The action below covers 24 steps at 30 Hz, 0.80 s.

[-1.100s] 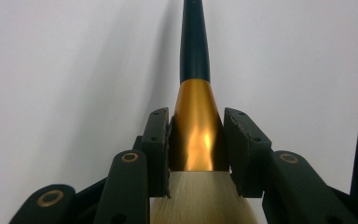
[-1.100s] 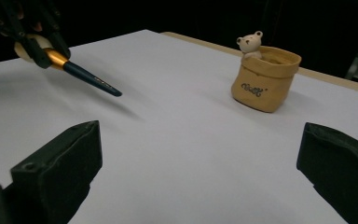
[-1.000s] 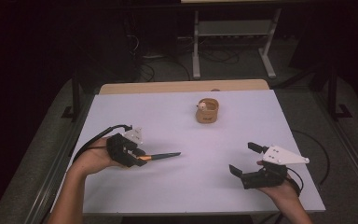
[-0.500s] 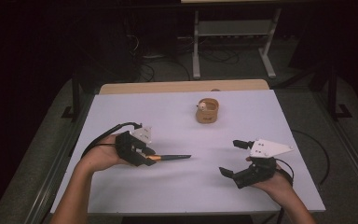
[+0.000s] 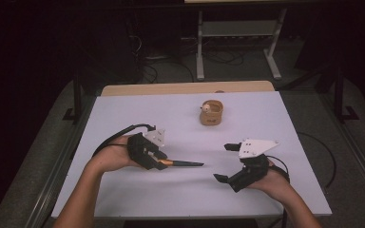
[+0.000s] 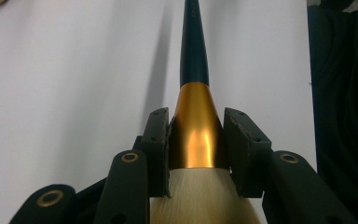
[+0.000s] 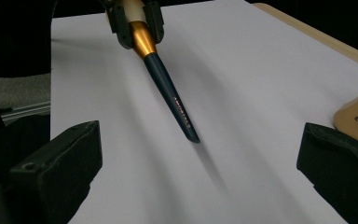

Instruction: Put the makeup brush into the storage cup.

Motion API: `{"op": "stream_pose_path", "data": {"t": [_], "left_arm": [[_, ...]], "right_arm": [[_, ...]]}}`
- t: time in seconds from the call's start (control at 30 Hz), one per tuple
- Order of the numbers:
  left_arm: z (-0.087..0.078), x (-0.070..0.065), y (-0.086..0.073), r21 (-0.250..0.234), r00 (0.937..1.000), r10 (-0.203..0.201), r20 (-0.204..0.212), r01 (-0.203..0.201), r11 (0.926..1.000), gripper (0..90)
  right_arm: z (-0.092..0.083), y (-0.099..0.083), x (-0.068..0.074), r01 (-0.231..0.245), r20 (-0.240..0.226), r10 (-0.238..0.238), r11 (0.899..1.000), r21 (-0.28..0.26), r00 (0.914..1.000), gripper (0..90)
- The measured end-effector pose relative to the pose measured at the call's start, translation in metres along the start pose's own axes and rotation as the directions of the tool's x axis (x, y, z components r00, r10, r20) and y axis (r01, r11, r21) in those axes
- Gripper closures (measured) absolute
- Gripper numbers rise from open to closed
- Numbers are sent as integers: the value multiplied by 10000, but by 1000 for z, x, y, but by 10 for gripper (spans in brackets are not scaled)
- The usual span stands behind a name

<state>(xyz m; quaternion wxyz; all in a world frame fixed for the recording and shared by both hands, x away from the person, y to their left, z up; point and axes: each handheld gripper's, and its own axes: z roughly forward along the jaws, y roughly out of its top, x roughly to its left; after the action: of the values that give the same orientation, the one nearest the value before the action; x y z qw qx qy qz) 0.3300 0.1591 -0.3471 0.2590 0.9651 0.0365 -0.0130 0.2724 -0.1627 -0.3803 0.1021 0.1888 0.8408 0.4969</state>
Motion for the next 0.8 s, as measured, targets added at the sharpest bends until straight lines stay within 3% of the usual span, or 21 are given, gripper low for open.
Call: {"op": "stream_pose_path", "data": {"t": [0.37, 0.6, 0.8], "left_arm": [[4, 0, 13, -14, 9994, 226, 262, -226, 9997, 628], [8, 0, 19, 108, 9986, 381, 379, -385, 9992, 627], [11, -1, 26, 68, 9977, 494, 467, -497, 9987, 627]], "right_arm": [[17, 12, -3, 142, -600, -106, 9981, 600, 9981, 0], [29, 20, -4, 750, -867, -667, 9925, 966, 9940, 0], [42, 25, -5, 943, -1266, -766, 9856, 1402, 9890, 28]]}}
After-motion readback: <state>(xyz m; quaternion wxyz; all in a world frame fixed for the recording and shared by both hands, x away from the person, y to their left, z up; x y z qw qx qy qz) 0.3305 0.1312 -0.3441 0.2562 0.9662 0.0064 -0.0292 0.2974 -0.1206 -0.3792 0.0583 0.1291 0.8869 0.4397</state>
